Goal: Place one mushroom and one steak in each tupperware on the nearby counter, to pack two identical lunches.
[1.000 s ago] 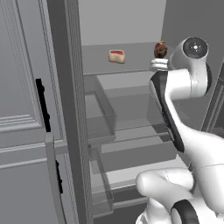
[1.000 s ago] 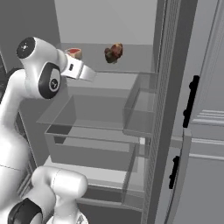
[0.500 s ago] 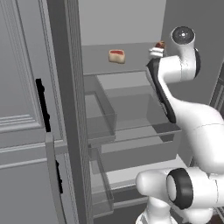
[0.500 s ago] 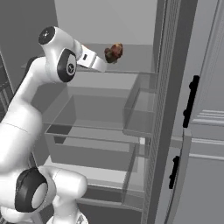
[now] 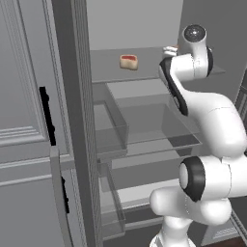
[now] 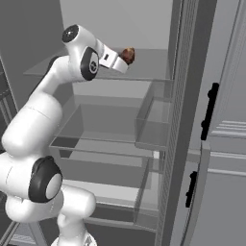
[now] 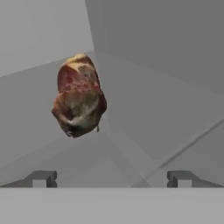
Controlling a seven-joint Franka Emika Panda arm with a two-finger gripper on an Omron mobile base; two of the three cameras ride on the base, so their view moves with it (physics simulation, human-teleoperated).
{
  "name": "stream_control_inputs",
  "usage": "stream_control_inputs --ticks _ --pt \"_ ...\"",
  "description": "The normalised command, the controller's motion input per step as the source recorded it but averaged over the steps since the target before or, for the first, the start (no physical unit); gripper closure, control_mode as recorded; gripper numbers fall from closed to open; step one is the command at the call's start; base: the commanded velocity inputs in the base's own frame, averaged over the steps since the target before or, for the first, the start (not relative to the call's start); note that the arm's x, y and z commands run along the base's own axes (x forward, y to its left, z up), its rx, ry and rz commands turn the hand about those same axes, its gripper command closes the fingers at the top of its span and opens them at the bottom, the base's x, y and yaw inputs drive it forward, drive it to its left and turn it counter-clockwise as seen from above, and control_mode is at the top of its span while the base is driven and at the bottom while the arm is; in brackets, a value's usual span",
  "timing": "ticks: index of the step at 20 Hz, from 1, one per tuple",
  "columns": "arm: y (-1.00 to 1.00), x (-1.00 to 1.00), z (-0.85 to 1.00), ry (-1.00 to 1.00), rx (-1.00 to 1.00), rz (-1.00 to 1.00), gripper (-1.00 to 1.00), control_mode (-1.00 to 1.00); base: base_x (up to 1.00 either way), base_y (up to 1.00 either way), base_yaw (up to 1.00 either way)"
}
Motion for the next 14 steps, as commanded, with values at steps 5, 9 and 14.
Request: stream_control_inputs --ticks 5,9,14 --pt "-0.01 0.58 0.0 0.02 0.01 0.0 -1.0 -1.0 0.0 0.0 0.0" --pt "0.0 0.61 0.0 0.0 0.0 0.0 -1.0 -1.0 0.0 0.0 0.0" --pt "0.0 0.52 0.0 0.0 0.0 0.0 -1.0 -1.0 0.0 0.0 0.0"
